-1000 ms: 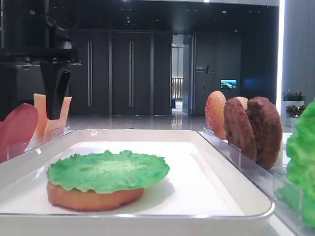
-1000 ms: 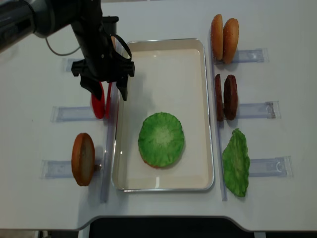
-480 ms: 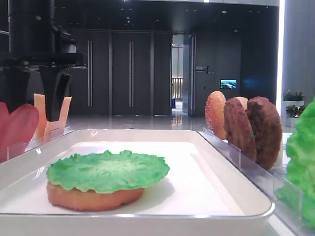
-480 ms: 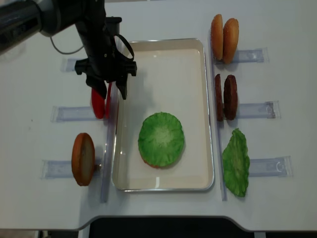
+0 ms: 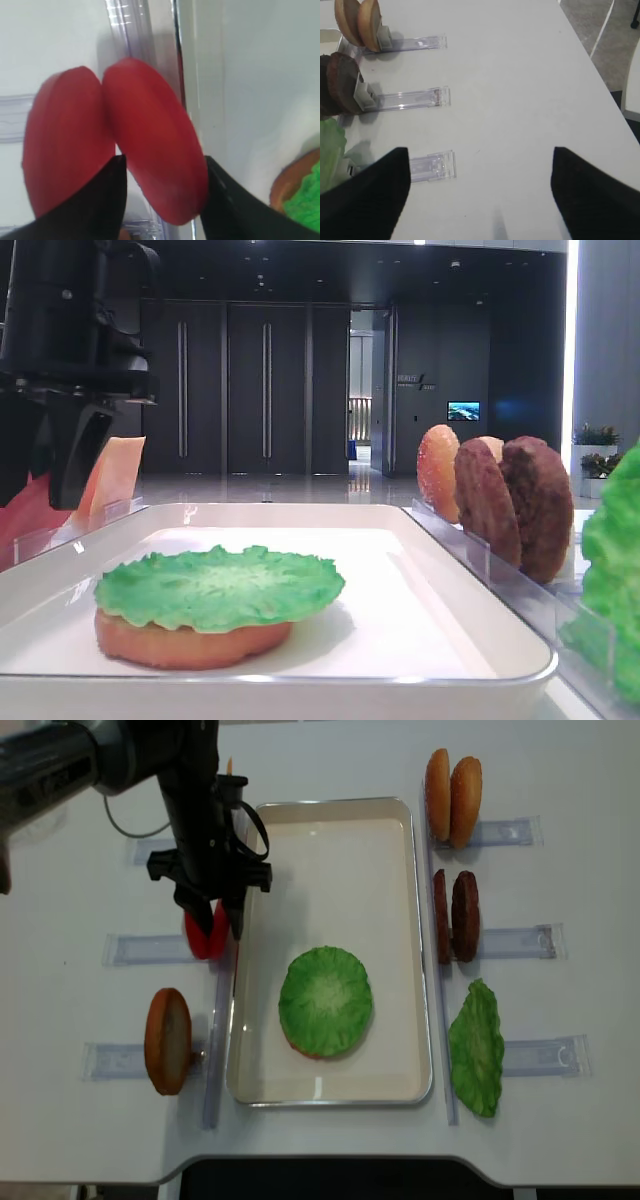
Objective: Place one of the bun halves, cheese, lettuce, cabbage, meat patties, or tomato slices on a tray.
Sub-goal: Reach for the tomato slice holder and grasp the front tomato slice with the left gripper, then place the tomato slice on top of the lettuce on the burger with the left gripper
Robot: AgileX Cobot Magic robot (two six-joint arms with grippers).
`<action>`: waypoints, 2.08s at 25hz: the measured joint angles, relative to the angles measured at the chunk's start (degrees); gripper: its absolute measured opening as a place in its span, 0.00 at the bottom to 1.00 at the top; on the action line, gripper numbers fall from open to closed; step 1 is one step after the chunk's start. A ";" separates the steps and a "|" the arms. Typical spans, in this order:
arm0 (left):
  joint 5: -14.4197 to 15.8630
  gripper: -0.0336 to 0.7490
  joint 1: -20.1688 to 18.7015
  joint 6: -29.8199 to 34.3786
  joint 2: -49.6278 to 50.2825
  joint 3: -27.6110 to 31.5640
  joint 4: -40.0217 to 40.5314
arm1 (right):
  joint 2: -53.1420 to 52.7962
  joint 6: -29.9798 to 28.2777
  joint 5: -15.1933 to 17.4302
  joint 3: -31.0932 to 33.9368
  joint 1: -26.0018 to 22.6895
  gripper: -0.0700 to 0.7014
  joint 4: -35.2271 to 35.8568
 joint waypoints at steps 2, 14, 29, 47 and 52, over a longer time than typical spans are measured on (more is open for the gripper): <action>0.01 0.49 0.00 -0.65 0.00 -0.07 1.42 | 0.00 0.00 0.00 0.00 0.74 0.80 0.00; 0.01 0.39 0.00 -1.99 0.00 -0.07 4.38 | 0.00 0.00 0.00 0.00 1.27 0.80 0.00; 0.18 0.11 0.00 -2.04 0.00 -0.07 6.59 | 0.00 0.00 0.00 0.00 1.27 0.80 0.00; 0.46 0.11 0.00 -1.07 -0.36 -1.09 3.50 | 0.00 0.00 0.00 0.00 1.27 0.80 0.00; 0.51 0.11 0.00 -0.79 -2.90 -1.09 3.21 | 0.00 0.00 0.00 0.00 1.29 0.80 0.00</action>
